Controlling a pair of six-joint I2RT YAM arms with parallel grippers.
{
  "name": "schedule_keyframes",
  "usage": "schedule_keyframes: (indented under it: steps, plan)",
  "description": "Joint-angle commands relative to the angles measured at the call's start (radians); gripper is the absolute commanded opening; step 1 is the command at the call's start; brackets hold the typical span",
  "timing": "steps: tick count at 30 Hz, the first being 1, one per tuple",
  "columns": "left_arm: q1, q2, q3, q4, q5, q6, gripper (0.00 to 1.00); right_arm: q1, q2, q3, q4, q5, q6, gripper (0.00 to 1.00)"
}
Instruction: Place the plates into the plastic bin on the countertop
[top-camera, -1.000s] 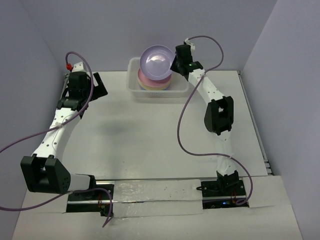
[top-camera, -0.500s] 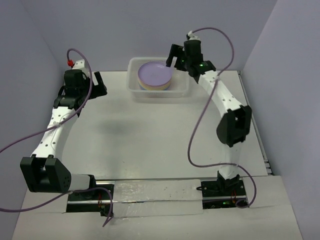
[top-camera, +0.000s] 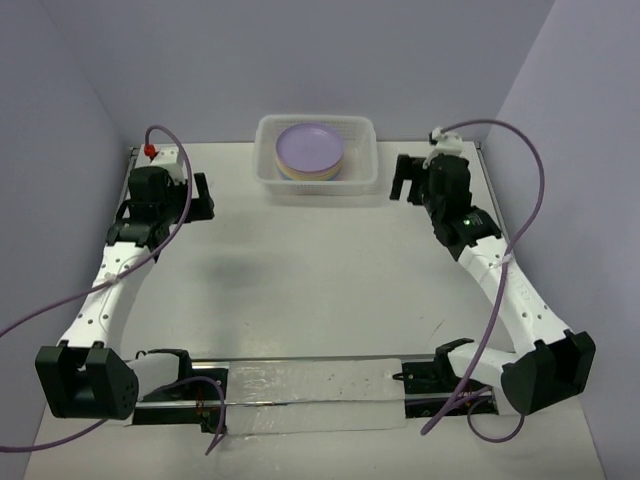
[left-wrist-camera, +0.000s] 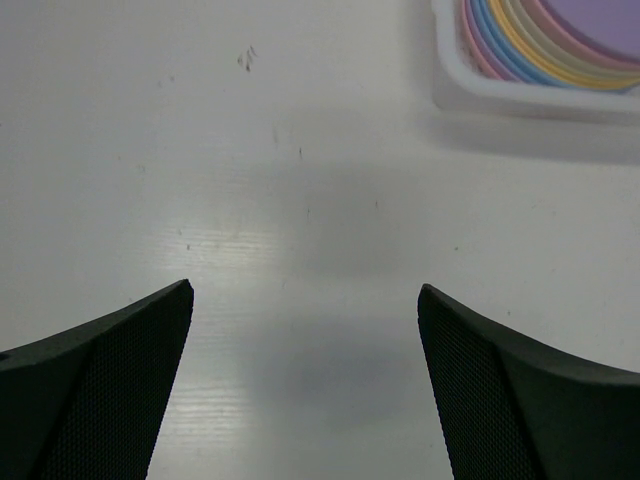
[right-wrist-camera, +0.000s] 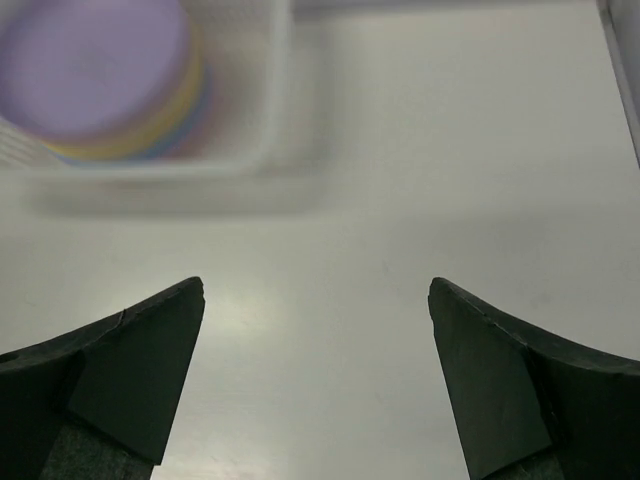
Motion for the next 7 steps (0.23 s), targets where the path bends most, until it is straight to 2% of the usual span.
schedule_keyframes:
  steps: [1, 7]
  plan:
    - [0.003, -0.096, -0.050, 0.059, 0.038, 0.035, 0.99, -0.051, -0.096, -0.047, -0.011, 0.030, -0.037, 1.00]
    - [0.005, -0.116, -0.044, 0.045, 0.006, 0.031, 0.99, -0.057, -0.115, -0.036, -0.021, 0.020, -0.020, 1.00]
